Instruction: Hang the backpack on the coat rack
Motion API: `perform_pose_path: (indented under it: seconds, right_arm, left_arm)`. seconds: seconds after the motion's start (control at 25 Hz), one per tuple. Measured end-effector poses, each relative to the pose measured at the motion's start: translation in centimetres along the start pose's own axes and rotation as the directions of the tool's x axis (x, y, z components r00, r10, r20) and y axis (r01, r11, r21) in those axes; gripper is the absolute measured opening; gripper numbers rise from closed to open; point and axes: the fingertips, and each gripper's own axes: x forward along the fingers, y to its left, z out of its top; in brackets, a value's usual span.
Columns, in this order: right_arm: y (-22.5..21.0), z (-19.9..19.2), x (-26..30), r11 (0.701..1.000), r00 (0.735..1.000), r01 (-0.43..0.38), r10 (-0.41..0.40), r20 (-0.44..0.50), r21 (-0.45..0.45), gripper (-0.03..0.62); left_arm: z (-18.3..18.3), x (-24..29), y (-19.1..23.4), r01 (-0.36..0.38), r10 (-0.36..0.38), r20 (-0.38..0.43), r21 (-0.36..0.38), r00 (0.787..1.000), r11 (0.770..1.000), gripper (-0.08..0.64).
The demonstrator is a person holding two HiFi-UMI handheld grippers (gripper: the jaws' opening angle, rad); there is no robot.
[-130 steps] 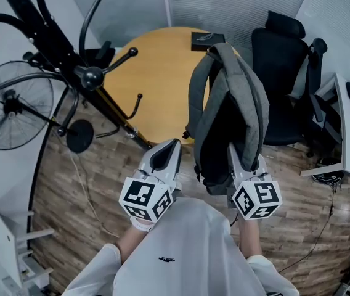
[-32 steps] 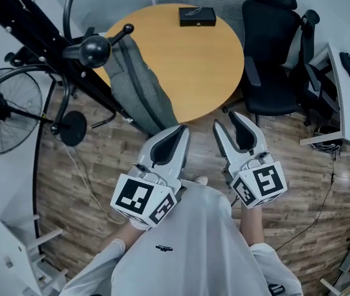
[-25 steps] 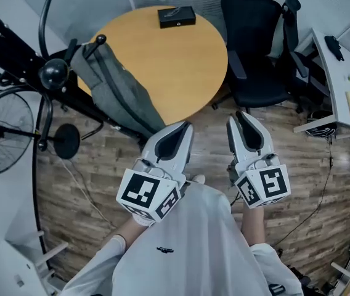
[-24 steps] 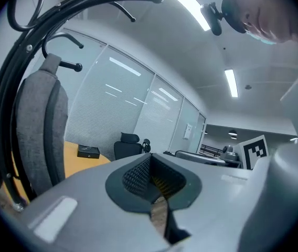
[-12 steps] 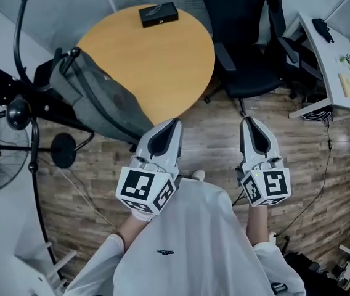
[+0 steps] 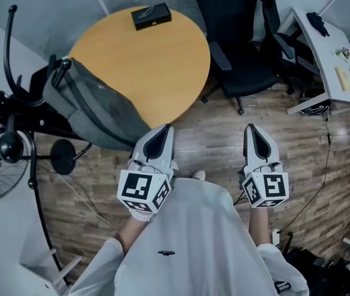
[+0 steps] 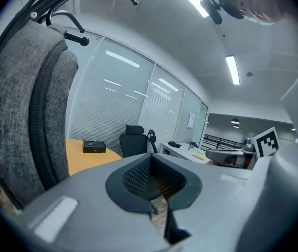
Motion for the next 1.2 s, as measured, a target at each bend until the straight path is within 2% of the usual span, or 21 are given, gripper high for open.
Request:
perform_pose_path:
  seconds: [0.28,1.2]
  right_arm:
    - [-0.1,-0.1,0.3,1.0,1.0,0.011,-0.011,0.005,0.008,0.002]
    - [-0.1,-0.3,0.7,1.0,1.0,-0.024,0.024,-0.003,0.013,0.002]
  left_arm:
    - [0.3,0.5,0.5,0.004,-0.004,0.009,0.0,1.0,1.0,0.018]
    - [0.0,0.4,0.4,-0.024,0.024,0.007,-0.018,1.0,1.0,0.018]
